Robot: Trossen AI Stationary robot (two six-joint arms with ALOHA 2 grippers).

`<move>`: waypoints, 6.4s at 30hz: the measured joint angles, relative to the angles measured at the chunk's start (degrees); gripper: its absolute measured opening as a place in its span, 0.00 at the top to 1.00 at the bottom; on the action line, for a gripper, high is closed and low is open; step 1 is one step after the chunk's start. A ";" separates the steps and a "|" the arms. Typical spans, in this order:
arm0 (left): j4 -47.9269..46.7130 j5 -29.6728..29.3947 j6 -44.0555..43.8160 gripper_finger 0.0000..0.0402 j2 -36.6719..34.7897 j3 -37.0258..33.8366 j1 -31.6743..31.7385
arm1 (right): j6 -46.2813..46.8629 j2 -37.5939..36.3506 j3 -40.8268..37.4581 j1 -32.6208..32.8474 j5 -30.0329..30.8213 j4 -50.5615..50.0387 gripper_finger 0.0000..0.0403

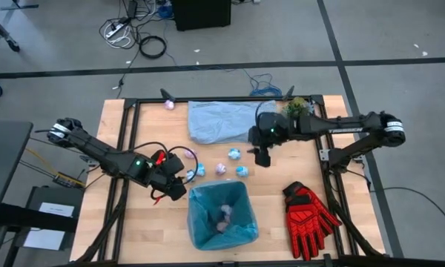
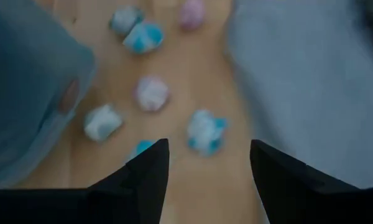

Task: Place trash/remove bag and relplace
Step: Put the blue crumbled trash bag into the trash bin, then put the pink crumbled trash bag into the trash bin

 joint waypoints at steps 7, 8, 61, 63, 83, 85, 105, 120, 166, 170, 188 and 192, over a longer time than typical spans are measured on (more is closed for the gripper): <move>4.07 -1.67 -2.36 0.49 0.02 -3.24 0.00 | -1.61 1.00 -12.91 1.10 -5.63 15.77 0.52; 4.11 -1.69 -3.51 0.49 0.02 -3.41 0.00 | -2.37 1.24 -13.90 1.16 -6.83 17.85 0.52; 10.47 0.04 -1.59 0.49 0.02 -9.94 0.48 | 23.80 -19.15 -12.78 4.31 -7.52 44.43 0.91; 10.36 0.04 -1.82 0.49 0.02 -11.10 0.37 | 23.13 -16.48 -10.69 6.39 -9.01 44.28 0.91; 15.17 3.31 -13.51 0.51 0.00 -11.87 -0.60 | 6.45 7.15 13.71 19.26 -20.35 15.27 0.77; 15.21 3.37 -13.51 0.53 0.00 -11.87 -0.83 | 6.34 7.71 14.33 19.56 -20.23 15.43 0.70; 10.88 -9.30 -18.14 0.58 -1.54 -9.86 -0.34 | 6.46 2.33 14.67 19.67 -8.62 31.08 0.42; -5.88 -18.40 -12.70 0.58 -9.65 -8.05 19.50 | 2.42 -14.13 14.71 16.69 -1.22 12.83 0.46; 41.27 6.04 21.63 0.23 17.81 -7.26 75.96 | 10.68 -12.13 14.65 -18.85 -23.28 9.65 0.46; 40.59 8.74 22.19 0.23 18.66 -7.26 78.18 | 10.39 -12.13 14.65 -19.73 -23.33 10.86 0.46; 43.12 11.62 22.53 0.33 25.51 -6.89 78.69 | 11.97 -12.09 14.65 -26.02 -26.02 16.92 0.48; 46.23 12.51 22.33 0.35 25.62 -6.96 79.27 | 11.95 -12.09 14.65 -26.58 -26.32 16.88 0.49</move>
